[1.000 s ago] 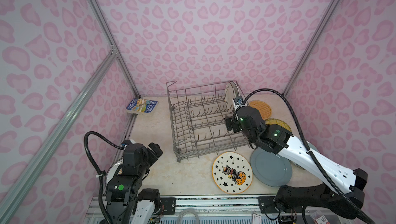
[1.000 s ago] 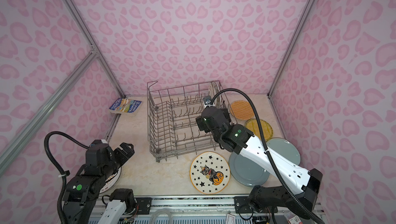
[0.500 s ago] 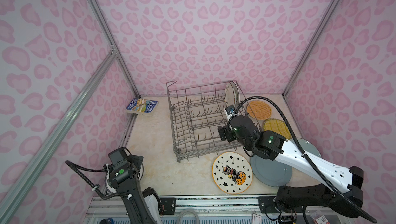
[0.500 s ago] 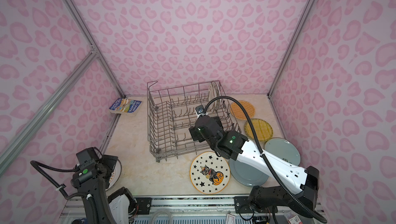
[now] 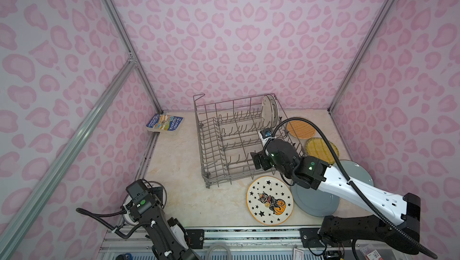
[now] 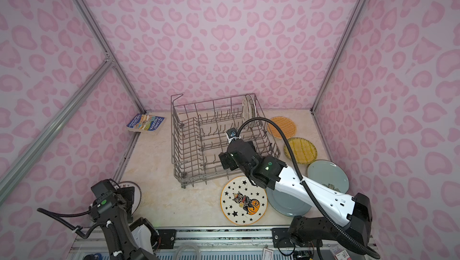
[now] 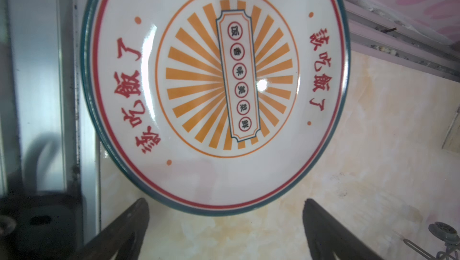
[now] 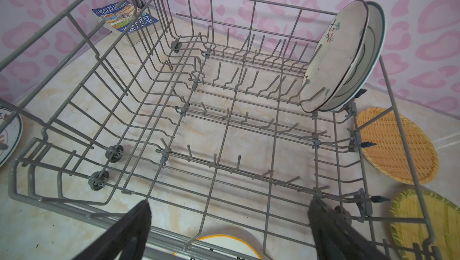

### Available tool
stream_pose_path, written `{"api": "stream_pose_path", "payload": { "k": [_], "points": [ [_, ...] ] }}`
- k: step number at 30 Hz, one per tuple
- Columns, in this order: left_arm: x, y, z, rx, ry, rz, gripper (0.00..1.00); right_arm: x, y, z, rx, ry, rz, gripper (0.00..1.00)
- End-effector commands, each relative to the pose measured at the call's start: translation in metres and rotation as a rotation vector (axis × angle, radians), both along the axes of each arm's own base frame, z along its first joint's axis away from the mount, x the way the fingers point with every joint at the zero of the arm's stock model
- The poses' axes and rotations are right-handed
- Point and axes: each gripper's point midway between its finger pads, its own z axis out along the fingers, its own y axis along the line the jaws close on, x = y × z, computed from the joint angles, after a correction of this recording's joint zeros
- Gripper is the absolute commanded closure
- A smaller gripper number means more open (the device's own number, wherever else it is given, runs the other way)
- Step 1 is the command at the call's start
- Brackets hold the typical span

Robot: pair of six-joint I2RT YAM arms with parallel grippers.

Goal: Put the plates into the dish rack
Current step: 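Withdraw the right gripper while the left gripper reaches down to the sunburst plate, then grasp the rim of the white sunburst plate with the left gripper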

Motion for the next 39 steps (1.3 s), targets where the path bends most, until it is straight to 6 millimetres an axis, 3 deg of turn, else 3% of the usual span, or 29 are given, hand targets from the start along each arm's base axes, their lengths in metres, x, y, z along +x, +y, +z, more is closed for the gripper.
{"api": "stream_pose_path", "payload": {
  "k": [1, 12, 17, 25, 39],
  "points": [
    [0.001, 0.0, -0.004, 0.001, -0.042, 0.056, 0.0, 0.002, 0.007, 0.001, 0.033, -0.005, 0.005, 0.02],
    [0.004, 0.006, -0.024, 0.009, -0.062, 0.095, 0.01, 0.001, 0.004, -0.004, 0.03, 0.0, 0.001, 0.02],
    [0.004, 0.005, -0.03, -0.012, -0.054, 0.114, 0.1, 0.002, -0.001, -0.004, 0.042, -0.002, -0.009, 0.02],
    [0.004, 0.003, -0.039, -0.052, -0.072, 0.178, 0.33, 0.002, -0.004, -0.003, 0.042, 0.0, -0.016, 0.02],
    [0.004, -0.001, -0.046, -0.075, -0.121, 0.243, 0.96, 0.0, -0.011, -0.006, 0.046, 0.005, -0.025, 0.02]
  ]
}}
